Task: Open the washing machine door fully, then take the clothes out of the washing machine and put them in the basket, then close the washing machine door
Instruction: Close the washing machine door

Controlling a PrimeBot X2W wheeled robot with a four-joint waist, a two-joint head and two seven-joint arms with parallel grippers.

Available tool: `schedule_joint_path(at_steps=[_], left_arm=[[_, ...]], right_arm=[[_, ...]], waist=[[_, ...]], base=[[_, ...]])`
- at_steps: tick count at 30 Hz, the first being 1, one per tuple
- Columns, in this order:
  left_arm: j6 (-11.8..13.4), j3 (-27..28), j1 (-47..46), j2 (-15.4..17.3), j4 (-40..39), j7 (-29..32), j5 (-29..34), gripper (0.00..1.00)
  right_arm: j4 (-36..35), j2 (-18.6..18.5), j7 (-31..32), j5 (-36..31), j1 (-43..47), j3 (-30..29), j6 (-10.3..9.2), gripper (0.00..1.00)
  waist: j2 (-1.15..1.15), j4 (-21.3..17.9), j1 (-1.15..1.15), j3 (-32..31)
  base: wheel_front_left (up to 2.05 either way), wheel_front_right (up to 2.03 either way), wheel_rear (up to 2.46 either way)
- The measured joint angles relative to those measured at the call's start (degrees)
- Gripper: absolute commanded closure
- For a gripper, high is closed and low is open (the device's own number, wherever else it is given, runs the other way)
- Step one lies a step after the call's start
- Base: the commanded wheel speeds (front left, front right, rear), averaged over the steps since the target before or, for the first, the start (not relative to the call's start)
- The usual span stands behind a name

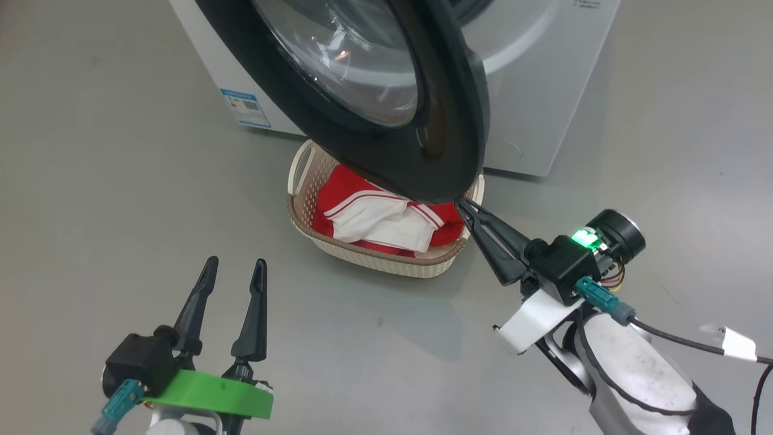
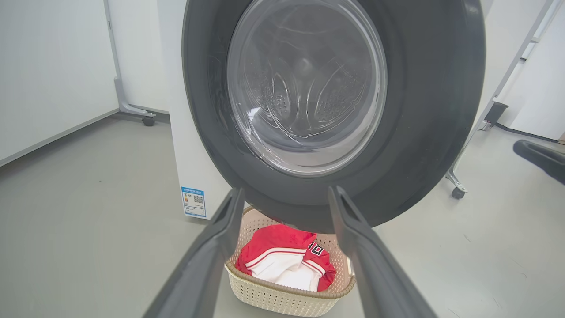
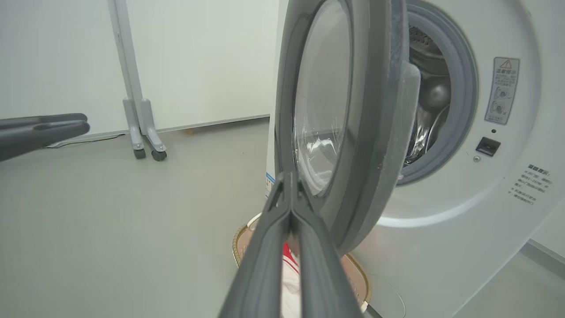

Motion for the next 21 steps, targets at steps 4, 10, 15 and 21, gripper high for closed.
schedule_joint_path(at_steps=[4, 10, 15, 21], left_arm=[[0.0, -0.5, -1.5, -0.3, 0.0, 0.0, -0.4, 0.00], [0.0, -0.8, -2.3, -0.4, 0.1, 0.0, -0.6, 0.00], [0.0, -0.9, -3.4, -0.7, 0.4, 0.0, -1.2, 0.00], [0.0, -0.7, -4.1, -0.7, 0.5, 0.0, -1.6, 0.00]], right_arm=[[1.3, -0.8, 0.8, -0.1, -3.1, 0.4, 0.01, 1.00], [2.9, -1.6, 1.2, 0.1, -6.5, 0.9, 0.01, 1.00], [5.0, -2.8, 1.2, 1.1, -8.5, 2.6, 0.01, 1.00], [6.8, -3.3, 1.1, 2.5, -11.5, 3.3, 0.01, 1.00]], waist=[[0.00, 1.9, 0.00, 2.0], [0.00, 4.1, 0.00, 4.4], [0.00, 6.2, 0.00, 6.3], [0.00, 7.3, 0.00, 8.2]], base=[[0.00, 0.00, 0.00], [0.00, 0.00, 0.00], [0.00, 0.00, 0.00], [0.00, 0.00, 0.00]])
